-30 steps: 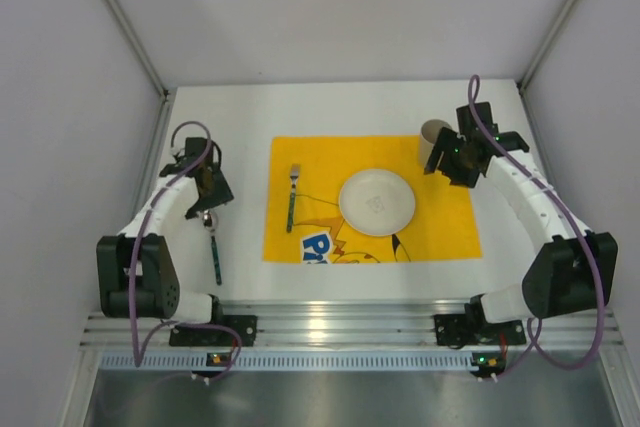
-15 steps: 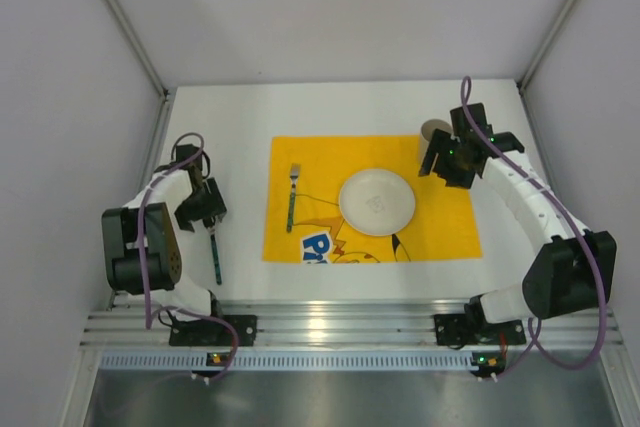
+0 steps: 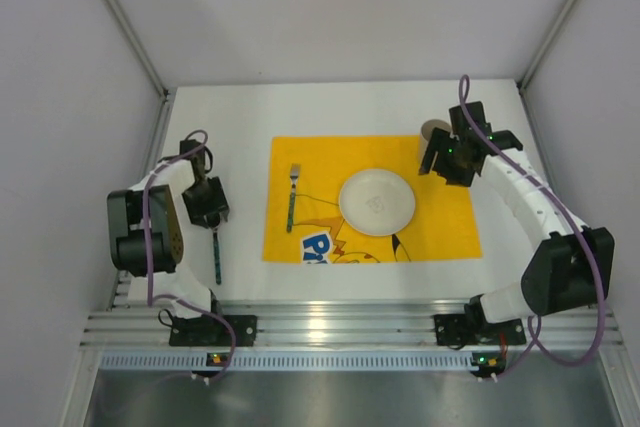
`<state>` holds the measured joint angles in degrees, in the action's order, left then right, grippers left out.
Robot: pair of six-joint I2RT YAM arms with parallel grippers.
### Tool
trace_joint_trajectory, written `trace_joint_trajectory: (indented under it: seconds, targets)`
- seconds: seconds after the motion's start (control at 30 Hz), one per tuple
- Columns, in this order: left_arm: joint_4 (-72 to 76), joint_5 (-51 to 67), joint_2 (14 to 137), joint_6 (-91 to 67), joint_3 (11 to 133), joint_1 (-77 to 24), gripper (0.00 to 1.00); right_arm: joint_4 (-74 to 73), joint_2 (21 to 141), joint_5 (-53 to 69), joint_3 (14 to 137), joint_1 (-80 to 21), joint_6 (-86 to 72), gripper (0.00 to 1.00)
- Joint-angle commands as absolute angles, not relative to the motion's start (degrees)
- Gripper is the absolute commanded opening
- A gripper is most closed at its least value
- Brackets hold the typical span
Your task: Set the dinner table for one person
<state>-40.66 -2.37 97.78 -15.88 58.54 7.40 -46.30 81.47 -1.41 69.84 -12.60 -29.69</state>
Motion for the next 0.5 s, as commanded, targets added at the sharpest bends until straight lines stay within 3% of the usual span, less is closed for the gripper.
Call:
trace_joint_trajectory:
  seconds: [0.0, 0.23, 0.4, 0.47]
  targets:
    - [-34.72, -7.90, 103.44, -15.38, 58.27, 7.65, 0.55, -45.62, 82.00, -2.02, 72.51, -13.01, -28.83, 0.71]
    - [-34.45, -4.84, 106.35, -15.47, 61.43, 7.65, 0.21, -46.05, 81.65, -3.60, 72.77, -13.01, -28.21, 0.71]
    - [-37.08, -2.29, 106.26, -17.40, 69.50, 7.56, 0.15, -47.37, 82.44, -4.22, 76.27, -13.01, -27.43, 0.70]
    - [-39.45, -1.32, 106.52, -18.01, 73.02, 7.21, 0.05, -47.63, 82.70, -2.99, 77.86, -13.18, -27.07, 0.70]
